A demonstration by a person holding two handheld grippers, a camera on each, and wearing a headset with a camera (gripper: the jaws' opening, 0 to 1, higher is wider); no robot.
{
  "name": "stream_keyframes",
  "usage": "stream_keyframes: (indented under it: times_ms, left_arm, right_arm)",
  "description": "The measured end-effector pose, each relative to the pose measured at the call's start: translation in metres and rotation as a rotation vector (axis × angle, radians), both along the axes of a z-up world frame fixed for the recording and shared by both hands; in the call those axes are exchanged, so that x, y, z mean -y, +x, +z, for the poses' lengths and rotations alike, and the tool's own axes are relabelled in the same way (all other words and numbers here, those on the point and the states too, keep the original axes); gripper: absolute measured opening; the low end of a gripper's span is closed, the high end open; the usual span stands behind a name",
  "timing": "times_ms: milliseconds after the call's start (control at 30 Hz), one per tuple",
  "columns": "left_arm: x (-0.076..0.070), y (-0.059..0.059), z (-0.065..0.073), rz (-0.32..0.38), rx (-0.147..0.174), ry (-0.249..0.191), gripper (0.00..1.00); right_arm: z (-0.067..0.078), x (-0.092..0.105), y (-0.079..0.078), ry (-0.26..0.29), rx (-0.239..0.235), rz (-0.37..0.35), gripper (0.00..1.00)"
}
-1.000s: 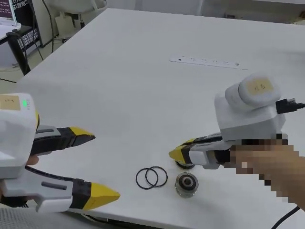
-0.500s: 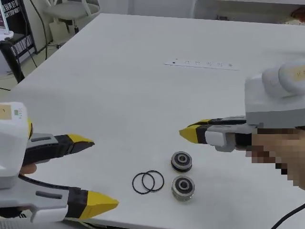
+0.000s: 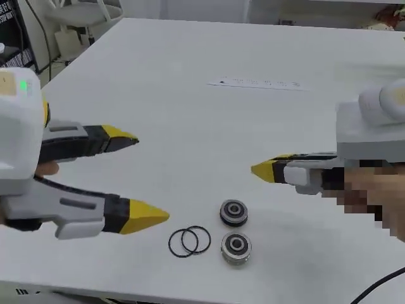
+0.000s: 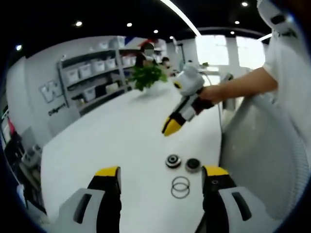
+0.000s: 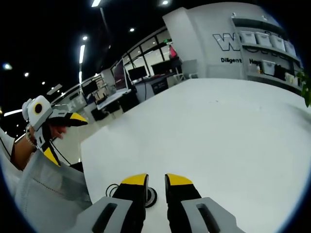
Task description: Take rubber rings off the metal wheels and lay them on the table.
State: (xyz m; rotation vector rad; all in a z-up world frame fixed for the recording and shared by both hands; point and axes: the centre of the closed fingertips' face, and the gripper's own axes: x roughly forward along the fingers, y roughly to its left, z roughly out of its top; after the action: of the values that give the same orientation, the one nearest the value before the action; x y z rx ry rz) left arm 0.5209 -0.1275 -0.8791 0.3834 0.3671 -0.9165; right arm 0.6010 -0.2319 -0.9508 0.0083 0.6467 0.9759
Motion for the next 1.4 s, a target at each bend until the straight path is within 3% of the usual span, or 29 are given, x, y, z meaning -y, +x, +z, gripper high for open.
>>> stream_keyframes:
  times_ms: [200,300,467,633,733,867,900,1000,1067,1133,1200,1400]
  left_arm:
    - [0.033,0.015,0.013,-0.089,0.039,-0.011,0.64]
    - [0.049,0.023,0.021,-0.134,0.075,-0.006,0.62]
    - [0.070,0.041,0.030,-0.169,0.100,-0.032,0.60]
    - [0.080,0.061,0.029,-0.167,0.114,-0.073,0.56]
    - [0.084,0.070,0.019,-0.160,0.114,-0.081,0.50]
    - [0.085,0.078,0.000,-0.125,0.085,-0.111,0.44]
    - [0.082,0.082,-0.011,-0.081,0.063,-0.127,0.40]
    - [0.078,0.081,-0.026,-0.057,0.039,-0.153,0.32]
    - [0.076,0.078,-0.042,-0.047,-0.004,-0.153,0.30]
    - [0.074,0.073,-0.060,-0.056,-0.053,-0.118,0.30]
    - [0.075,0.071,-0.067,-0.074,-0.052,-0.094,0.30]
    - [0.085,0.064,-0.085,-0.097,-0.101,-0.091,0.29]
  right_arm:
    - [-0.009,0.002,-0.001,-0.050,0.020,0.031,0.09]
    - [-0.016,0.003,-0.004,-0.096,0.047,0.067,0.09]
    - [-0.027,0.002,-0.011,-0.148,0.060,0.126,0.09]
    - [-0.037,0.003,-0.018,-0.194,0.059,0.180,0.13]
    - [-0.041,0.003,-0.020,-0.202,0.049,0.197,0.15]
    - [-0.048,0.003,-0.023,-0.209,0.040,0.215,0.16]
    - [-0.049,0.003,-0.024,-0.211,0.039,0.220,0.17]
    - [-0.057,0.004,-0.026,-0.245,0.049,0.249,0.16]
    - [-0.061,0.004,-0.029,-0.255,0.048,0.267,0.17]
    - [-0.065,0.003,-0.031,-0.268,0.047,0.284,0.18]
    - [-0.066,0.002,-0.033,-0.271,0.052,0.294,0.19]
    - [-0.068,-0.001,-0.037,-0.280,0.064,0.320,0.20]
